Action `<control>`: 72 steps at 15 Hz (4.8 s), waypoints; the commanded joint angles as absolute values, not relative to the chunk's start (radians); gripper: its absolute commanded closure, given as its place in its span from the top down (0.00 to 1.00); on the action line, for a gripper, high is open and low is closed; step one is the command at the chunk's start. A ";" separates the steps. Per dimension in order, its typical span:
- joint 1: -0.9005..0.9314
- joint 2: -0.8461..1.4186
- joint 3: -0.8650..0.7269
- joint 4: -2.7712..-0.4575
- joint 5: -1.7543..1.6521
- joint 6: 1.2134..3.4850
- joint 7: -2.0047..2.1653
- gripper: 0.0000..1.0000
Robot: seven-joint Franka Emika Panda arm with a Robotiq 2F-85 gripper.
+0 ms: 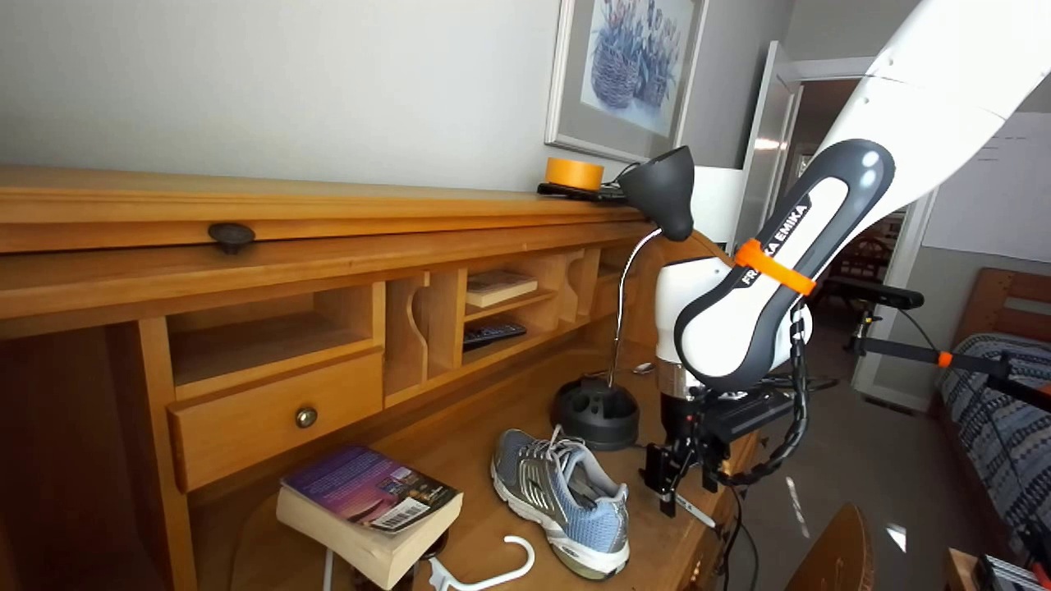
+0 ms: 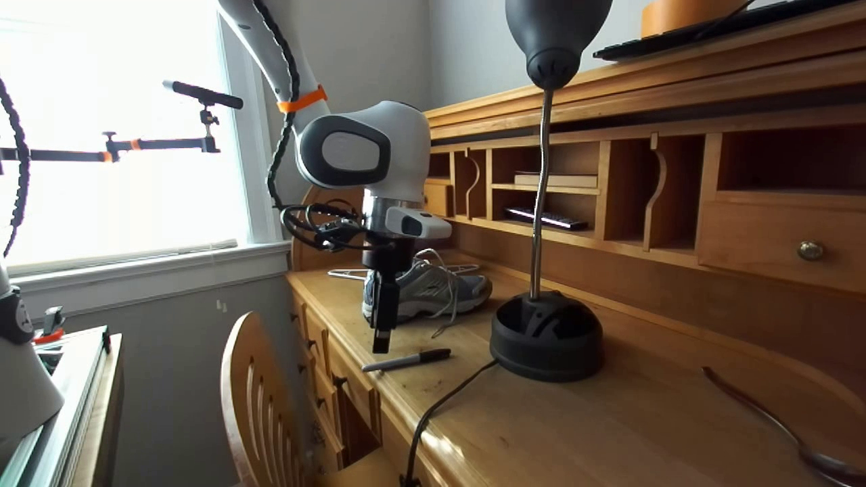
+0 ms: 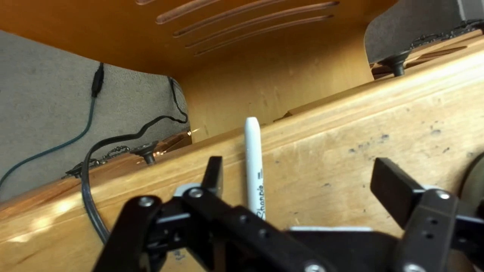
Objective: Take the marker out of the sneaker and put it on the shelf.
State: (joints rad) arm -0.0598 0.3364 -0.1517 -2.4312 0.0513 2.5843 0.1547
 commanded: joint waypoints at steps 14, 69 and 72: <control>-0.090 0.346 -0.158 -2.482 0.012 2.580 0.079 0.94; -0.019 -0.015 -0.051 -2.479 -0.107 2.492 0.013 0.03; -0.012 0.023 -0.028 -2.390 -0.091 2.443 0.000 0.03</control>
